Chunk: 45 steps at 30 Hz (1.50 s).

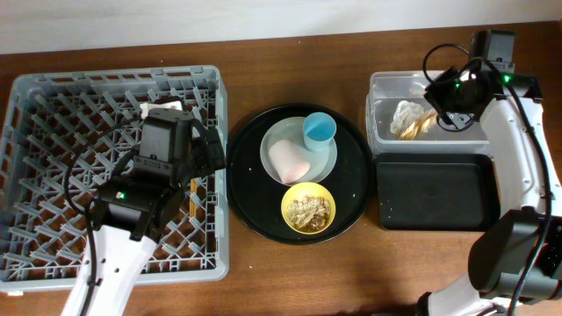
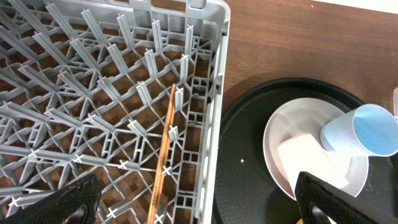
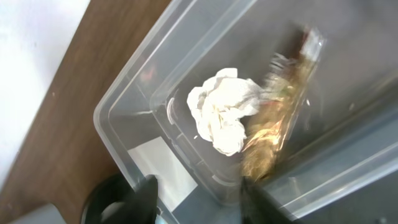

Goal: Sort waste into correct bins and load items into the dishwasher rack
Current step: 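Carry the gold wrapper with the right gripper into the clear bin, then reach the right gripper down to the yellow bowl's rim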

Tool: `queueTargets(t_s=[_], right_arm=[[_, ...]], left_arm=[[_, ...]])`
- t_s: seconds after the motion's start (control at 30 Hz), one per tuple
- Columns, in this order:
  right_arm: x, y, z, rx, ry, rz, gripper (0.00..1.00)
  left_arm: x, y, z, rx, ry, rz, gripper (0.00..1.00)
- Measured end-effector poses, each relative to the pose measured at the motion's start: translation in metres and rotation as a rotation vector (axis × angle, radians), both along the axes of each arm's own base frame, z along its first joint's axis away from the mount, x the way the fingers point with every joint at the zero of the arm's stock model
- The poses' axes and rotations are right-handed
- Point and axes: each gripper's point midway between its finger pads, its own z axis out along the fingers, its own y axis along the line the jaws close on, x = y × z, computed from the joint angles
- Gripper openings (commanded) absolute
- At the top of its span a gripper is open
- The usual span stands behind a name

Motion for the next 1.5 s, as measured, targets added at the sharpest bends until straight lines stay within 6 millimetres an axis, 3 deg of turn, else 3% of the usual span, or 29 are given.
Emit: queueTargets(t_s=[0.13, 0.27, 0.37, 0.43, 0.5, 0.57, 0.6, 0.63, 0.7, 0.83, 1.03, 1.3, 1.5], right_arm=[[-0.003, 0.006, 0.0, -0.003, 0.01, 0.068, 0.52], [-0.023, 0.041, 0.013, 0.091, 0.024, 0.255, 0.52], [-0.058, 0.088, 0.038, 0.115, 0.035, 0.447, 0.47], [-0.089, 0.135, 0.061, 0.106, 0.019, 0.644, 0.43], [-0.115, 0.168, 0.068, 0.089, 0.04, 0.785, 0.43], [-0.142, 0.207, 0.066, 0.051, 0.071, 0.957, 0.42], [-0.145, 0.212, 0.063, 0.016, 0.077, 0.994, 0.43], [-0.161, 0.241, 0.058, -0.015, 0.093, 1.11, 0.43], [-0.177, 0.262, 0.05, -0.061, 0.115, 1.201, 0.48], [-0.21, 0.302, 0.018, -0.155, 0.188, 1.341, 0.48], [-0.216, 0.329, -0.022, -0.222, 0.172, 1.325, 0.58], [-0.227, 0.316, -0.078, -0.279, 0.229, 1.306, 0.57], [-0.226, 0.318, -0.103, -0.269, 0.194, 1.305, 0.56]], left_arm=[[0.0, 0.0, 0.0, 0.0, 0.0, 0.0, 0.99], [0.0, 0.0, 0.0, 0.0, 0.0, 0.0, 0.99], [0.0, 0.0, 0.0, 0.0, 0.0, 0.0, 0.99], [0.0, 0.0, 0.0, 0.0, 0.0, 0.0, 0.99], [0.0, 0.0, 0.0, 0.0, 0.0, 0.0, 0.99], [0.0, 0.0, 0.0, 0.0, 0.0, 0.0, 0.99], [0.0, 0.0, 0.0, 0.0, 0.0, 0.0, 0.99], [0.0, 0.0, 0.0, 0.0, 0.0, 0.0, 0.99], [0.0, 0.0, 0.0, 0.0, 0.0, 0.0, 0.99], [0.0, 0.0, 0.0, 0.0, 0.0, 0.0, 0.99], [0.0, 0.0, 0.0, 0.0, 0.0, 0.0, 0.99], [0.0, 0.0, 0.0, 0.0, 0.0, 0.0, 0.99], [0.0, 0.0, 0.0, 0.0, 0.0, 0.0, 0.99]])
